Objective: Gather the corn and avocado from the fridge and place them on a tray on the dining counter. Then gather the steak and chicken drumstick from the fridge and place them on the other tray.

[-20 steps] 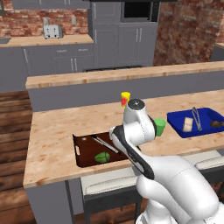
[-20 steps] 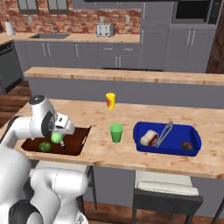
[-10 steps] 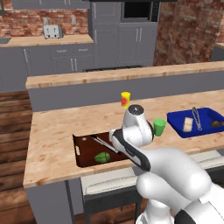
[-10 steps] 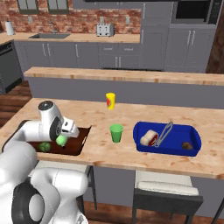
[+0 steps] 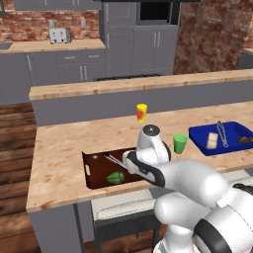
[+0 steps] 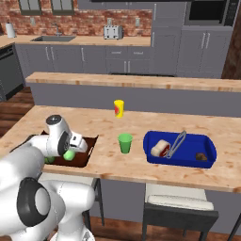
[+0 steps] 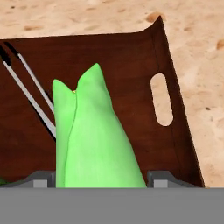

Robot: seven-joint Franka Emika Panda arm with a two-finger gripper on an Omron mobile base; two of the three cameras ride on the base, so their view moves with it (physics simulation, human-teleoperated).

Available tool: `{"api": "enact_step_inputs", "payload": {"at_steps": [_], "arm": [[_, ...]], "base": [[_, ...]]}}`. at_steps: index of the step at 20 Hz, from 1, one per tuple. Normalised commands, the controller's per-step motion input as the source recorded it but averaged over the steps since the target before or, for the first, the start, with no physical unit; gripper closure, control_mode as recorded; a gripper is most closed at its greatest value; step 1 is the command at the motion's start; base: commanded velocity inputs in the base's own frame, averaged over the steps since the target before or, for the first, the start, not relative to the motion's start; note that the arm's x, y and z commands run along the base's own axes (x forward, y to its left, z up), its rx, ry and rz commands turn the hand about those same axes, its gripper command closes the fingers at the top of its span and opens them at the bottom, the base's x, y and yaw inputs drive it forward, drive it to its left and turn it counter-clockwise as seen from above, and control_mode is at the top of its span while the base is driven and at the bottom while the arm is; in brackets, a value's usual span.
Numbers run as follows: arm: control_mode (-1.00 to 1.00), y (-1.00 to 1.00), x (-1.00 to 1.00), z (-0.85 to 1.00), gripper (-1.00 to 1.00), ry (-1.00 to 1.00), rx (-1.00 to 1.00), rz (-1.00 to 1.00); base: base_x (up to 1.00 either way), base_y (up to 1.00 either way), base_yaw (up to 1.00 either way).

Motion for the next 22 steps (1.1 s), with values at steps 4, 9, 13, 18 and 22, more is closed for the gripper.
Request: {"api": "enact_step_inputs", "payload": {"at_steps": [4, 9, 13, 18, 22], "arm": [[-1.00, 0.00, 0.04, -0.11, 1.00, 0.05, 0.00, 0.00], [-1.00, 0.00, 0.00, -0.09, 1.00, 0.02, 0.00, 0.00], [-1.00, 0.00, 0.14, -0.10, 1.00, 0.02, 0.00, 0.00], [-1.00, 0.00, 0.25, -0.22, 1.00, 0.00, 0.00, 0.00], [-1.00, 0.00, 0.24, -0.24, 1.00, 0.00, 0.00, 0.00]], "base": [[0.00, 0.00, 0.00], [0.00, 0.00, 0.00], [0.00, 0.00, 0.00], [0.00, 0.00, 0.00], [0.00, 0.00, 0.00]]}}
